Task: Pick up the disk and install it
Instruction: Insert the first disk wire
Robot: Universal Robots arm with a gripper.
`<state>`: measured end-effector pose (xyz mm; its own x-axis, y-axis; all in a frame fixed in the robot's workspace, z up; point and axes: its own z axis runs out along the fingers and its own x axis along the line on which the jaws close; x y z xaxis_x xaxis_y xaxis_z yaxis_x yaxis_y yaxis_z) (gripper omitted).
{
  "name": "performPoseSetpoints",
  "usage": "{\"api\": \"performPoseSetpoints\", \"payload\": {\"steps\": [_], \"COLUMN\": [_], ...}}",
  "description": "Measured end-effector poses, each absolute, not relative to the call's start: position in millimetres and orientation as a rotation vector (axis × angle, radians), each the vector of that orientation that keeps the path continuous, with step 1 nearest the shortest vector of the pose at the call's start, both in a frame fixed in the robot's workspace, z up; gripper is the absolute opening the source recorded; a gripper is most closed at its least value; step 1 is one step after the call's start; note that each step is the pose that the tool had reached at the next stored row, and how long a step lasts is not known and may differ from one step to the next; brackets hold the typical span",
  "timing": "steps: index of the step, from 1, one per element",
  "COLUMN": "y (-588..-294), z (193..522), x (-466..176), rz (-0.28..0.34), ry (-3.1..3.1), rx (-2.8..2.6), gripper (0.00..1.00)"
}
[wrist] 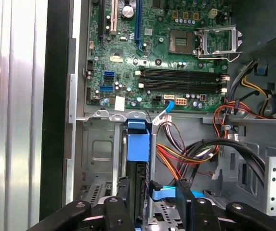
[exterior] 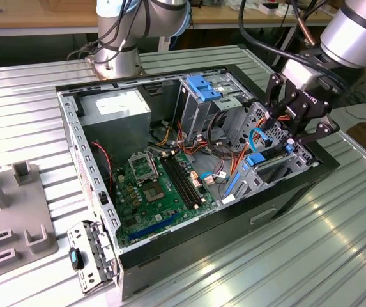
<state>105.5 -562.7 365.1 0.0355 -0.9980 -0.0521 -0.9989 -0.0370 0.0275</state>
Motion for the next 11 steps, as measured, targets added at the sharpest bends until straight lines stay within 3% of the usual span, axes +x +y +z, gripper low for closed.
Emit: {"api": "performPoseSetpoints", "payload": {"steps": [10,11], "y": [-558.9,-558.9], "z": [352.0,352.0], "x": [113.7,113.8], "rz": [0.088,0.089], "ry": [2.168,2.168], "rx": [-2.249,-2.249], "gripper": [0.49,0.35]}}
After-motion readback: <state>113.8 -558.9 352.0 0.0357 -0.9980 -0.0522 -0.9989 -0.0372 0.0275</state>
